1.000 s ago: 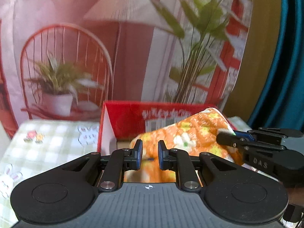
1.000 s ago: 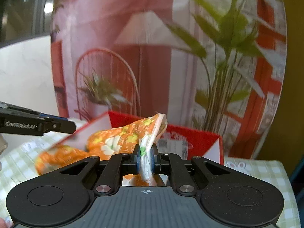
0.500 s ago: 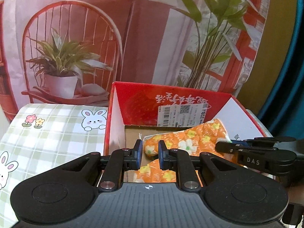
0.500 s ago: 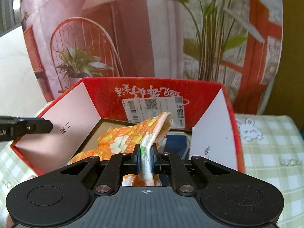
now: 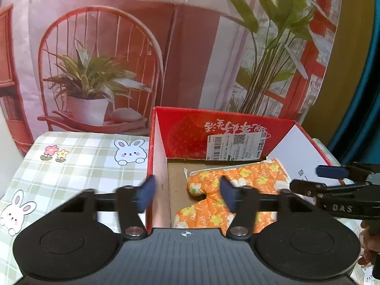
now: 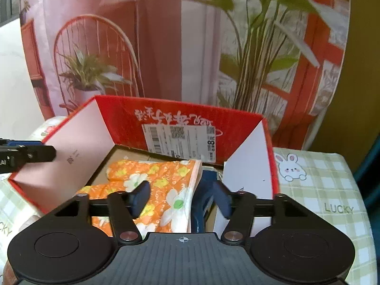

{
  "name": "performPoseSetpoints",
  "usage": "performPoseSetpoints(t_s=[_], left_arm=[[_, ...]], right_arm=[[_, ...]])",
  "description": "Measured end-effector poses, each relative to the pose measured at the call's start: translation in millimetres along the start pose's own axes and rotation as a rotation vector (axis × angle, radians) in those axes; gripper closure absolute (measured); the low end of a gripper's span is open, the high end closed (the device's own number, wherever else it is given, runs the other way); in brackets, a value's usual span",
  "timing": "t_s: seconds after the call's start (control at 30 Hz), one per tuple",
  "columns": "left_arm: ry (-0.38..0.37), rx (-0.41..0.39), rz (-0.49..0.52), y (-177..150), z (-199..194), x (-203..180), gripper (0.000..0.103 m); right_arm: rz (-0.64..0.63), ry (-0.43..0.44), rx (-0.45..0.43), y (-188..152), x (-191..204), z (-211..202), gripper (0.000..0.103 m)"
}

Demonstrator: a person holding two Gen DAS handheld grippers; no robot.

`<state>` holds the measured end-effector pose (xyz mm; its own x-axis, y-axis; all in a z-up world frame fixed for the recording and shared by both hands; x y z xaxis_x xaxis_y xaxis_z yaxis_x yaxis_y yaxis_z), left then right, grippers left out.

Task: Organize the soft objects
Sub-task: 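Open the left tool to release the cloth and withdraw it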

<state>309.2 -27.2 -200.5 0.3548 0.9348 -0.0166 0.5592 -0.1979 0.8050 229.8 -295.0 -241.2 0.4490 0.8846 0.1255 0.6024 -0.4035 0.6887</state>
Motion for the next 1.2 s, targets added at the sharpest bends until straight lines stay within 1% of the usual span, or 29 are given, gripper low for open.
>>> performPoseSetpoints(t_s=[0.03,0.07,0.1,0.13,0.17,0.2,0.37,0.47,0.57,0.73,0.83,0.93,1.03,1.1,1.2], left_arm=[[0.001,-0.004,0.005,-0.7,-5.4,-0.5,0.028],[0.003,-0.004,0.010,-1.6,-10.2,-1.1,0.021],[0.009,-0.002,0.016,-3.5,-16.0,-1.9,0.010],[0.021,0.001,0.021,-5.5,-21.1,-2.4,0.004],[0.035,0.001,0.026,-8.1,-26.0,-2.9,0.000],[0.051,0.003,0.039,-11.6,-31.3,-4.1,0.000],[0.102,0.040,0.117,-29.5,-53.2,-10.2,0.000],[0.102,0.036,0.130,-43.0,-69.6,-13.5,0.000],[0.092,0.029,0.100,-58.0,-85.8,-12.0,0.000],[0.122,0.003,0.027,-80.9,-110.6,-3.9,0.000],[0.150,-0.009,0.026,-95.6,-125.1,-5.9,0.000],[0.134,0.001,0.047,-114.9,-136.9,-18.0,0.000],[0.090,0.053,0.057,-138.6,-139.4,-32.6,0.000],[0.069,0.081,0.053,-151.2,-139.4,-37.0,0.000],[0.066,0.116,0.037,-163.9,-136.2,-37.4,0.000]], right_arm=[[-0.006,-0.005,-0.006,-0.9,0.4,-5.2,0.034],[-0.009,-0.010,-0.012,-2.6,0.6,-11.5,0.027],[-0.009,-0.011,-0.019,-4.4,1.0,-17.4,0.020],[-0.008,-0.010,-0.027,-6.2,1.4,-23.7,0.016],[-0.006,-0.009,-0.038,-8.8,1.7,-31.3,0.007],[-0.003,-0.004,-0.048,-11.0,2.1,-37.8,0.000],[0.055,0.025,-0.082,-22.3,1.0,-70.5,0.000],[0.076,0.041,-0.099,-34.0,2.9,-87.6,0.000],[0.074,0.047,-0.116,-52.1,6.1,-103.3,0.000],[0.133,0.067,-0.108,-90.8,8.5,-123.2,0.000],[0.139,0.085,-0.100,-113.8,12.8,-133.5,0.000],[0.092,0.094,-0.095,-133.8,20.5,-143.3,0.000],[0.052,0.098,-0.061,-150.5,25.3,-146.0,0.000],[0.055,0.099,-0.028,-161.2,23.9,-143.5,0.000],[0.091,0.089,0.003,-173.4,18.0,-142.4,0.000]])
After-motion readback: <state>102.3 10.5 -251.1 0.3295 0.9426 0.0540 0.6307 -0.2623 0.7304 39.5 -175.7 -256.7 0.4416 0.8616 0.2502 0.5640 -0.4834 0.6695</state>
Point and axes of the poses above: each gripper's, at about its wrist camera, not at the fingertips, and z roughly the way its jaws point, x to its left, y to its top, the point moved 5 cm from there along z, roughly the way its jaws point, and after that the axes turned 6 degrees about z, right-handed, at the moved point
